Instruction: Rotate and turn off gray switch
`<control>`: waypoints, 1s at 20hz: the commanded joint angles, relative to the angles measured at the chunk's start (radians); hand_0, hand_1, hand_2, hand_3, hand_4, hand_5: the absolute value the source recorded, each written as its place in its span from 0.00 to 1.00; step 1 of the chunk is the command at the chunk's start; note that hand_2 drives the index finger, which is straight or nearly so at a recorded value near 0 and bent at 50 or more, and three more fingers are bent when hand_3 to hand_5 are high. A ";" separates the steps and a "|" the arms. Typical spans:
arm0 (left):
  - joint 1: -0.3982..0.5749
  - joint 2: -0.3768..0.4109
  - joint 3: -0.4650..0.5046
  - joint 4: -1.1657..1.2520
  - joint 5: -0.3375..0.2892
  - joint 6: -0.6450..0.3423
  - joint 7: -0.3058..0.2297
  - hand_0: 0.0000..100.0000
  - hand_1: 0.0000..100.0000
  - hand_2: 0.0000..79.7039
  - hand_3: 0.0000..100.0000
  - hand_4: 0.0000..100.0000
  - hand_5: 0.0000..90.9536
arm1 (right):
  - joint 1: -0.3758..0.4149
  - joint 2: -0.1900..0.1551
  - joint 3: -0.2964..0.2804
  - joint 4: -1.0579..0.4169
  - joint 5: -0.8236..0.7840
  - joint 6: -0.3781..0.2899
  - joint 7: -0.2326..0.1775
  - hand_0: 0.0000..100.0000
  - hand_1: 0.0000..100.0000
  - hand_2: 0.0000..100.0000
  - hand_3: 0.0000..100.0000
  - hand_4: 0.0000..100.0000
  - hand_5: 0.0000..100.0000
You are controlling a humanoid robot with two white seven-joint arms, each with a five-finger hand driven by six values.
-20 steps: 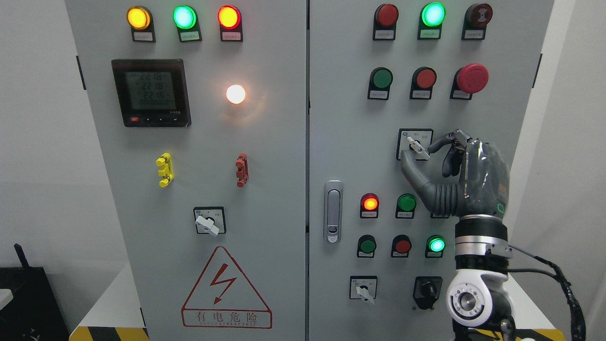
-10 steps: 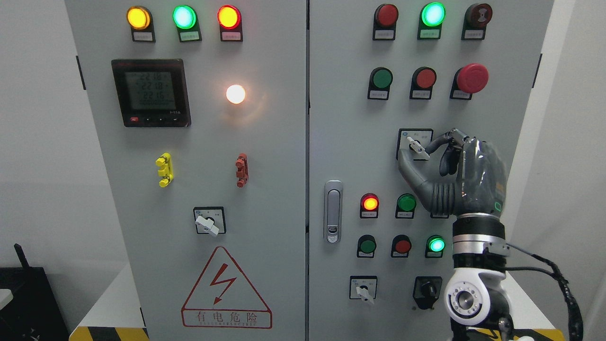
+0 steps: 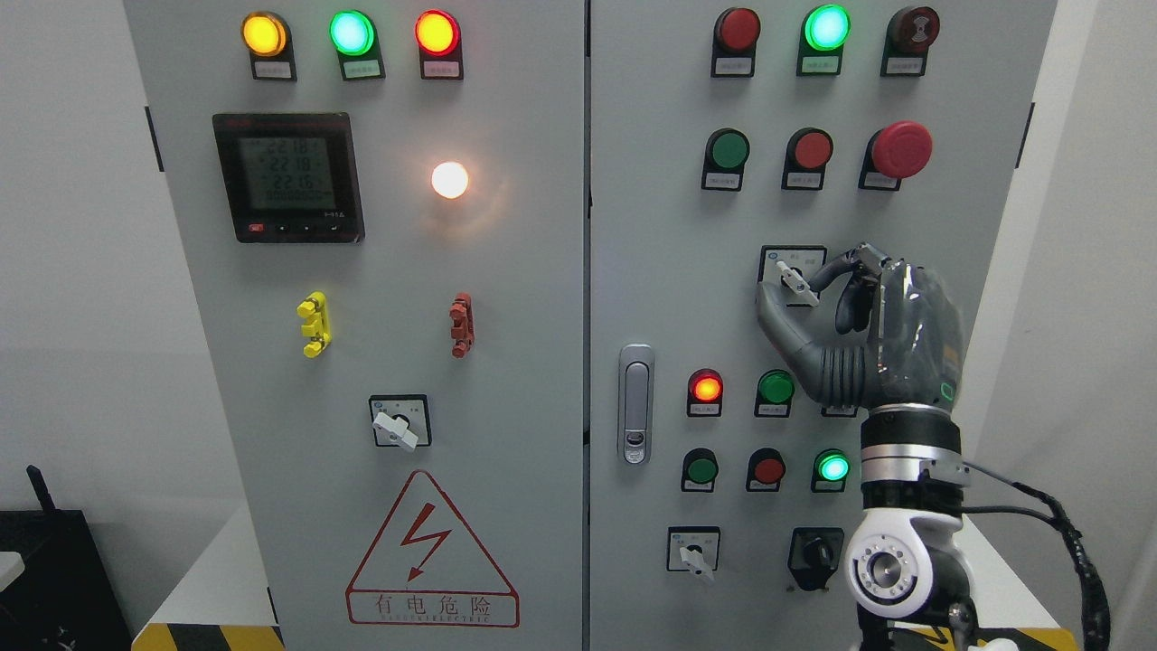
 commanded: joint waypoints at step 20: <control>-0.009 0.000 0.008 -0.026 0.020 0.000 0.000 0.12 0.39 0.00 0.00 0.00 0.00 | -0.008 -0.001 -0.005 0.004 0.004 0.003 0.002 0.23 0.49 0.66 1.00 1.00 1.00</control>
